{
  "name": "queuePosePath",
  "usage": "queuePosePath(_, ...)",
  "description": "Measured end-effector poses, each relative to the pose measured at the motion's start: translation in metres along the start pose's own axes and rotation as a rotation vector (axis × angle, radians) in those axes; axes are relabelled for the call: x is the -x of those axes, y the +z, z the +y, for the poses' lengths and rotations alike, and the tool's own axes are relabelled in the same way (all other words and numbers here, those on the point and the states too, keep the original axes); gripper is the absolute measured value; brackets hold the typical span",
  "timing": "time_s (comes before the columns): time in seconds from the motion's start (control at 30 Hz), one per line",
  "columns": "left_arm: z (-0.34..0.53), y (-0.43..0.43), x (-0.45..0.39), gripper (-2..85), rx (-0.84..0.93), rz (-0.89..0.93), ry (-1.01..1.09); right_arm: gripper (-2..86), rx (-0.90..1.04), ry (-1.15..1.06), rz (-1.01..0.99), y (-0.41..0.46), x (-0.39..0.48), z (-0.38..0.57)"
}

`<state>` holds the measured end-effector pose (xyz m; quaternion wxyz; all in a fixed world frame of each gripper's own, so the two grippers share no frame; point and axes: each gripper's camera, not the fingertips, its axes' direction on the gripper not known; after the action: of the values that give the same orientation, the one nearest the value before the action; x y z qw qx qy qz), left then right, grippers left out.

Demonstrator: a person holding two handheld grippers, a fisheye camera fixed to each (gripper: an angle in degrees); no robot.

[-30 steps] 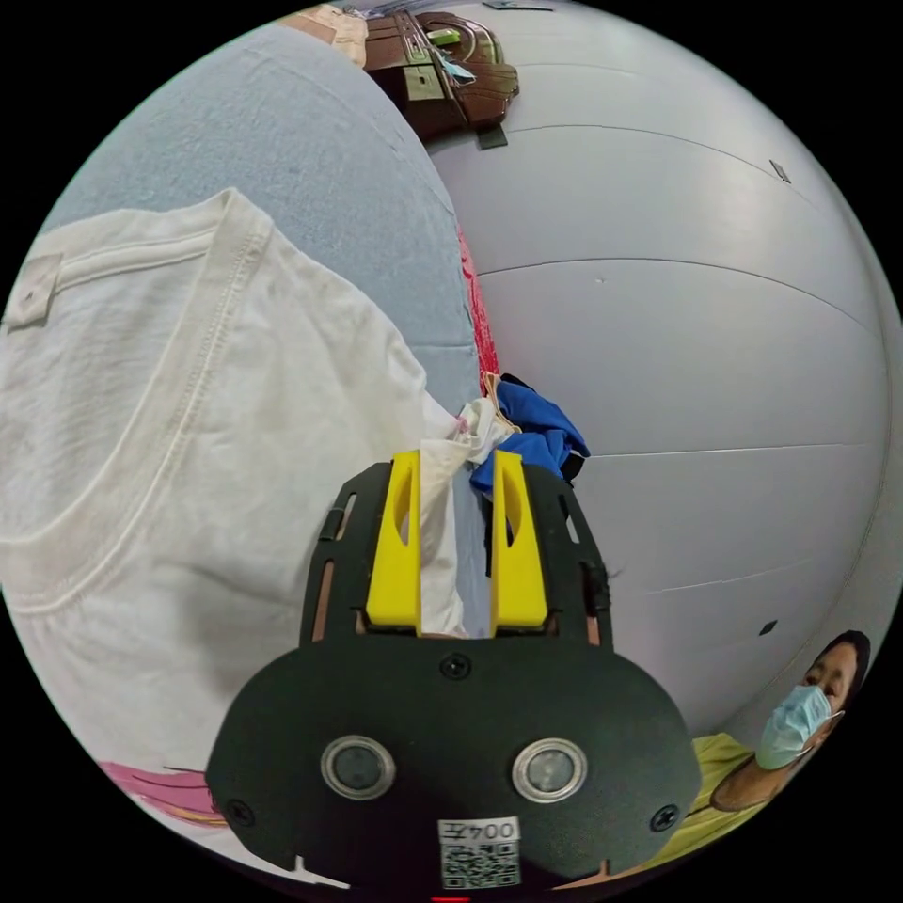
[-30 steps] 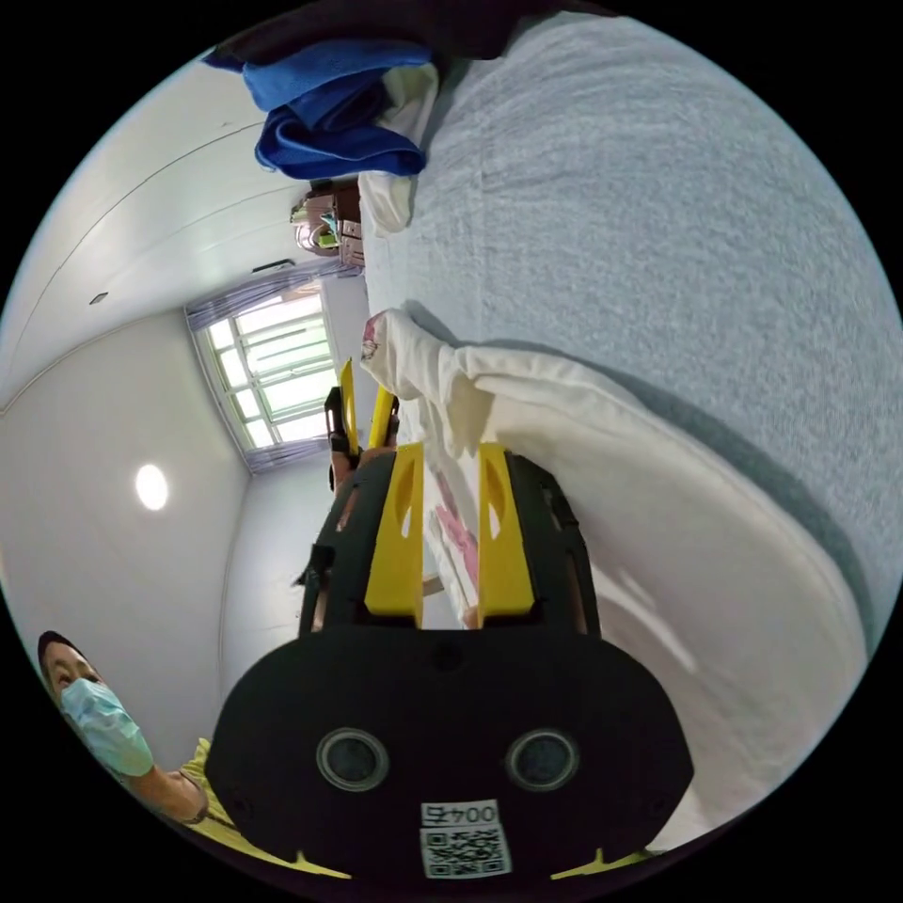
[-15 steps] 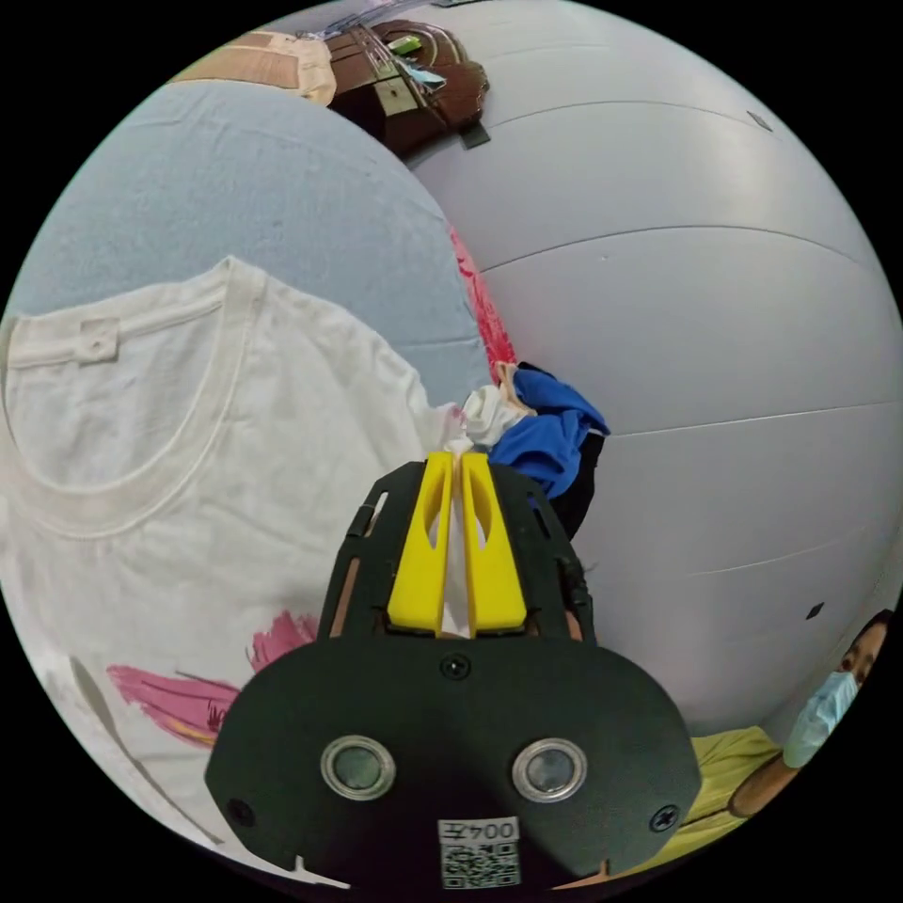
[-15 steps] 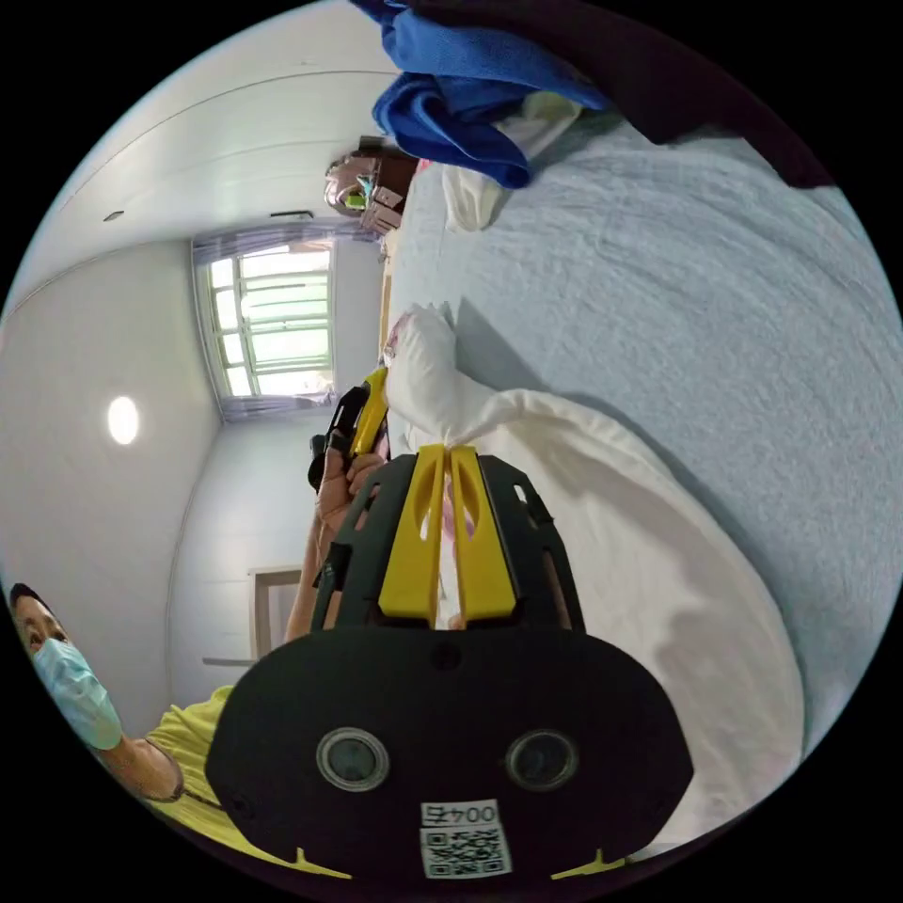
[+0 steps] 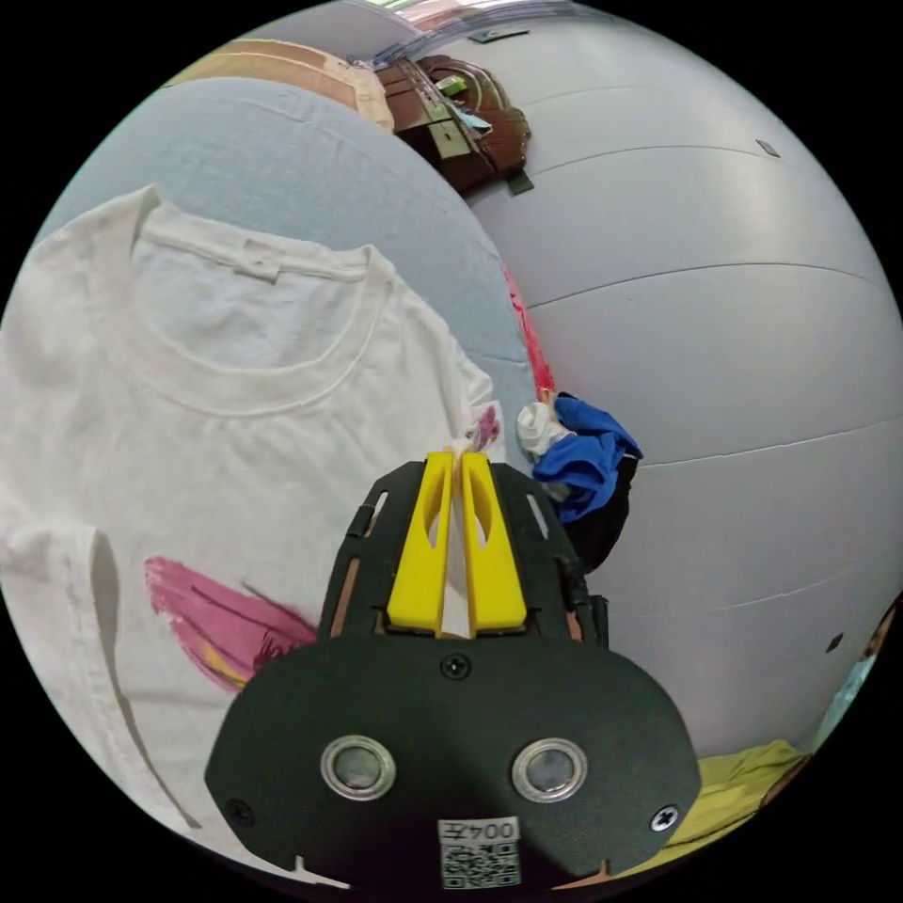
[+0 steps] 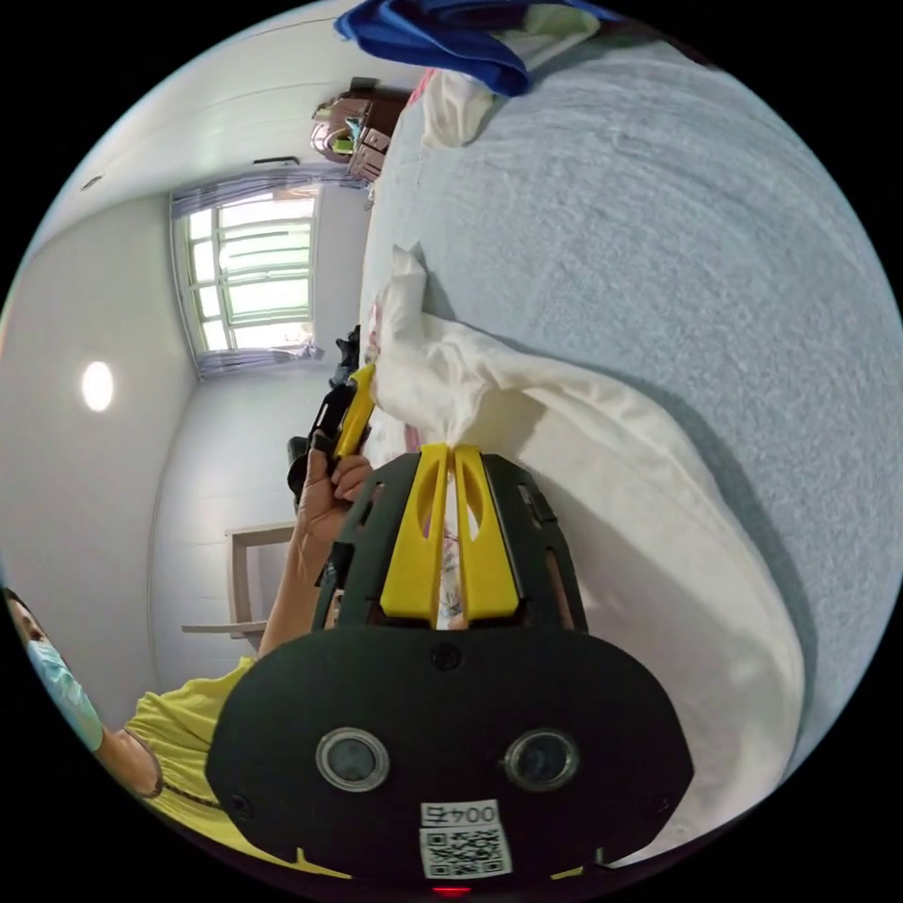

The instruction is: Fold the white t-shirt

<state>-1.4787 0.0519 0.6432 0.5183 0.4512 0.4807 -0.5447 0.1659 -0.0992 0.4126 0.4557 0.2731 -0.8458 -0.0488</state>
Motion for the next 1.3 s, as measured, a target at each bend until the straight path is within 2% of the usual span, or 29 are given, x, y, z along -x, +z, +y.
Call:
queuePosePath(0.13, 0.016, 0.004, 0.014, 4.4, 0.002, -0.011, -0.063, 1.8, -0.026, -0.076, 0.023, 0.005, 0.019, 0.026)
queuePosePath(0.33, 0.013, -0.017, -0.030, 7.1, -0.137, -0.173, 0.045, 5.0, -0.074, -0.392, 0.358, -0.001, 0.094, 0.081)
queuePosePath(0.43, -0.008, 0.015, -0.080, 7.1, -0.027, -0.175, 0.242, 4.9, -0.077, -0.505, 0.543, 0.011, 0.123, 0.110)
queuePosePath(0.5, -0.021, 0.063, -0.123, 7.6, 0.109, -0.249, 0.397, 4.4, -0.073, -0.532, 0.607, 0.019, 0.134, 0.127)
queuePosePath(0.57, -0.027, 0.097, -0.145, 8.8, 0.172, -0.332, 0.452, 4.1, -0.081, -0.553, 0.666, 0.030, 0.144, 0.153)
queuePosePath(0.7, -0.034, 0.155, -0.175, 12.1, 0.211, -0.447, 0.489, 4.6, -0.107, -0.580, 0.735, 0.050, 0.150, 0.189)
queuePosePath(0.87, -0.022, 0.207, -0.196, 13.1, 0.287, -0.550, 0.525, 2.0, -0.065, -0.619, 0.966, 0.091, 0.162, 0.219)
queuePosePath(1.0, -0.013, 0.222, -0.202, 7.9, 0.248, -0.658, 0.522, -0.1, 0.003, -0.585, 1.094, 0.117, 0.165, 0.226)
queuePosePath(1.13, -0.015, 0.221, -0.202, 4.2, 0.230, -0.614, 0.486, -0.6, -0.019, -0.588, 1.116, 0.132, 0.173, 0.233)
queuePosePath(1.2, -0.018, 0.209, -0.206, 3.6, 0.131, -0.506, 0.435, -0.7, -0.017, -0.565, 1.084, 0.132, 0.176, 0.230)
queuePosePath(1.3, -0.022, 0.221, -0.198, 3.5, 0.153, -0.459, 0.379, -0.7, -0.015, -0.540, 1.022, 0.129, 0.178, 0.226)
